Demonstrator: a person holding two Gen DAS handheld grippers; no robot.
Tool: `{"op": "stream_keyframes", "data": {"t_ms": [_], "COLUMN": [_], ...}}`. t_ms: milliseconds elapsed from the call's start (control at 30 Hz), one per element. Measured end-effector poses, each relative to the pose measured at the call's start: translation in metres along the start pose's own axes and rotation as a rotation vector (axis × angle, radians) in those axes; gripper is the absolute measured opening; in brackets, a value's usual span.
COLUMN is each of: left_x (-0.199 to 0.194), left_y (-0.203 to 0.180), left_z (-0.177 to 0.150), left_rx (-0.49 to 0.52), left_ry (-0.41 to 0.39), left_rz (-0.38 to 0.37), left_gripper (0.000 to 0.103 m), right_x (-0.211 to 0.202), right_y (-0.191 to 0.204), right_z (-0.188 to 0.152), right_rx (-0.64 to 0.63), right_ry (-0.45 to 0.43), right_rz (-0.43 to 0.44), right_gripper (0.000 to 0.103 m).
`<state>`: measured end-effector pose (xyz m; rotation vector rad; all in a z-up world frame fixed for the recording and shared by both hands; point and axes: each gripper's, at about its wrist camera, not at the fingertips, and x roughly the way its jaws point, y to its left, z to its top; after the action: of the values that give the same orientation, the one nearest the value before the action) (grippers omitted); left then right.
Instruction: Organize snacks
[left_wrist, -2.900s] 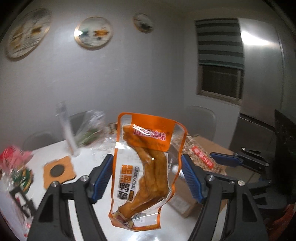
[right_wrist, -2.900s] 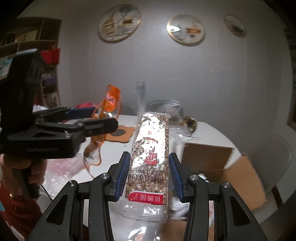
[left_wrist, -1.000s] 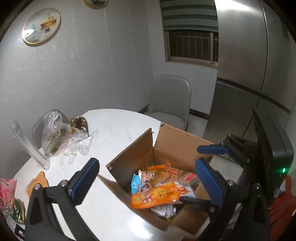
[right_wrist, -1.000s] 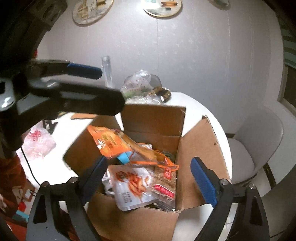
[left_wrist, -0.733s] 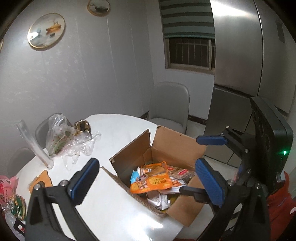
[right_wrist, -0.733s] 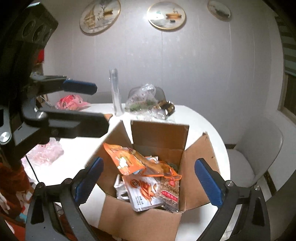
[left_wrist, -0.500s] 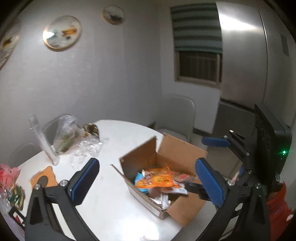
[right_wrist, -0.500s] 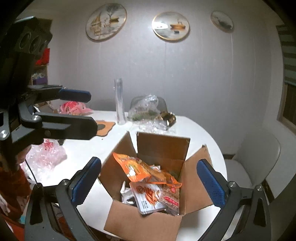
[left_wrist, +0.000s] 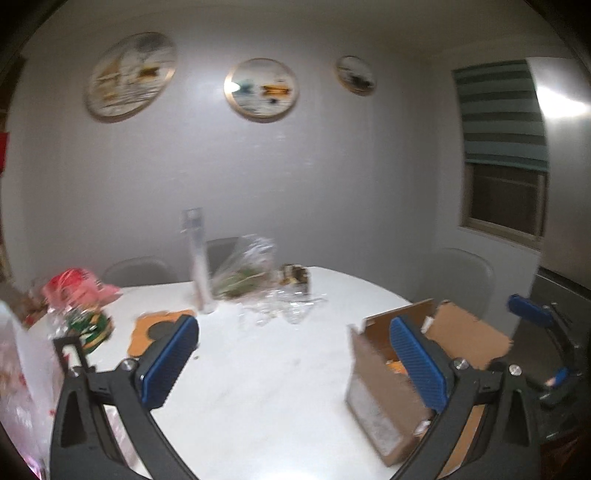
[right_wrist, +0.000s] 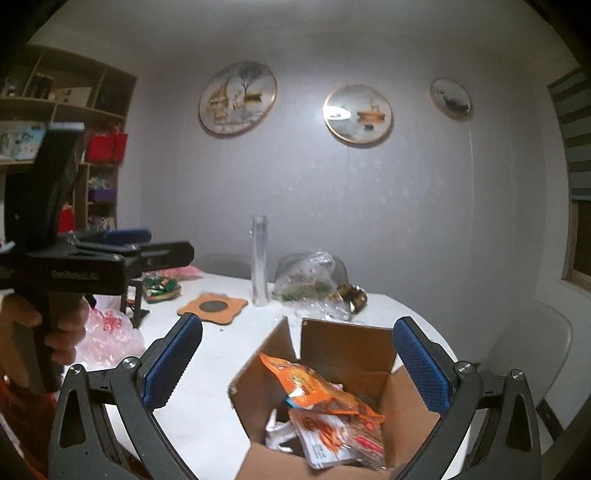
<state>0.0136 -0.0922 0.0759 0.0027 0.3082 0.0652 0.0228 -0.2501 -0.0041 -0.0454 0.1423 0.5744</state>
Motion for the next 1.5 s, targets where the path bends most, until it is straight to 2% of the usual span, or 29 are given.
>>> {"op": "stream_keyframes", "data": {"t_ms": [100, 267, 1500], "left_x": [0.005, 0.012, 0.023], "left_y": [0.013, 0.031, 0.031], "left_z": [-0.016, -0.03, -0.038], "left_rx": [-0.01, -0.025, -0.015], "left_ry": [0.02, 0.042, 0.063], "left_rz": [0.051, 0.086, 0.086], "left_gripper": [0.102, 0.102, 0.102], "right_x": [0.004, 0.015, 0.032], "right_y": [0.004, 0.009, 0.008], "right_z": [-0.006, -0.015, -0.022], "right_rx": [0.01, 0.018, 0.031], "right_ry": [-0.019, -0.013, 0.017], "right_rz": [0.016, 0.025, 0.019], "right_gripper": [0.103, 0.103, 0.103]}}
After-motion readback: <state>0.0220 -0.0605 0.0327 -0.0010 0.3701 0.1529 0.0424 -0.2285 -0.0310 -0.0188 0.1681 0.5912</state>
